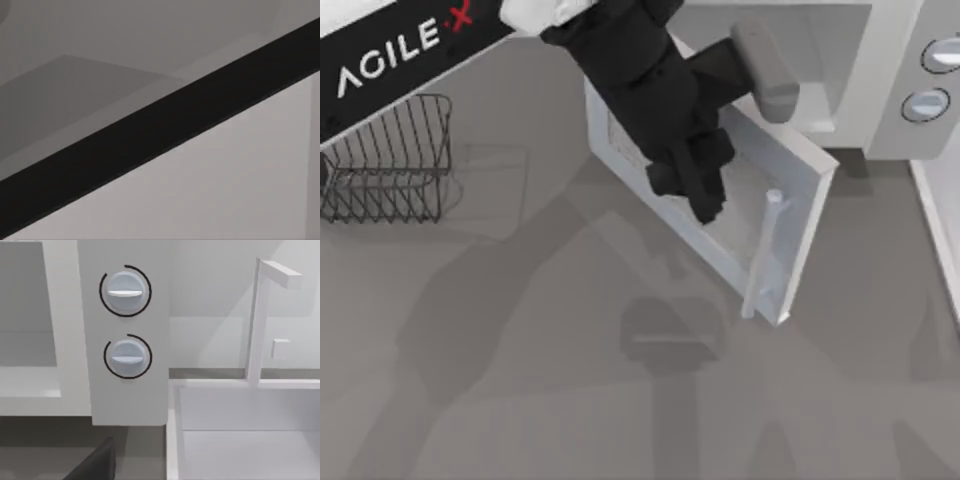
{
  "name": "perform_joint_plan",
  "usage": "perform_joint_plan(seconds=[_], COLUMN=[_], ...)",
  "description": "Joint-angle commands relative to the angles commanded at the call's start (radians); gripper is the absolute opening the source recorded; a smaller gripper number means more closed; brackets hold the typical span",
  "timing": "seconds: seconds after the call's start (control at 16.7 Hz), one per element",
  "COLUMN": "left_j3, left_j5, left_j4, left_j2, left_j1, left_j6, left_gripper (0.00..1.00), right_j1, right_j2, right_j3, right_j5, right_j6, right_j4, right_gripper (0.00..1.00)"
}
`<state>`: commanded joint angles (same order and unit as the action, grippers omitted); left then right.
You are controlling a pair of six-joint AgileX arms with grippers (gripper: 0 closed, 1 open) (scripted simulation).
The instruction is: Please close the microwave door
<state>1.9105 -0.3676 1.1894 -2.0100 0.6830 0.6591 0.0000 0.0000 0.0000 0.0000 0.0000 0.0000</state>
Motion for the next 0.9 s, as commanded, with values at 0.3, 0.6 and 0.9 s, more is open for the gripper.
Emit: perform_joint_plan(seconds=[0.3, 0.6, 0.9], left_j3=[0.062, 0.068, 0.073], left_j5=[0.021, 0.023, 0.012], left_j4=[-0.039, -0.046, -0.007], left_j2=[0.012, 0.014, -0.028], left_j1=[0.006, 0.003, 0.041], left_j6=[-0.014, -0.013, -0.024], left_gripper=[0.00, 0.00, 0.00], right_j1=[0.000, 0.000, 0.000], right_j2=[0.000, 0.000, 0.000], right_j3=[0.000, 0.000, 0.000], right_j5=[0.000, 0.000, 0.000], right_j6=[0.000, 0.000, 0.000], right_j4=[0.000, 0.000, 0.000], right_gripper=[1.00, 1.00, 1.00])
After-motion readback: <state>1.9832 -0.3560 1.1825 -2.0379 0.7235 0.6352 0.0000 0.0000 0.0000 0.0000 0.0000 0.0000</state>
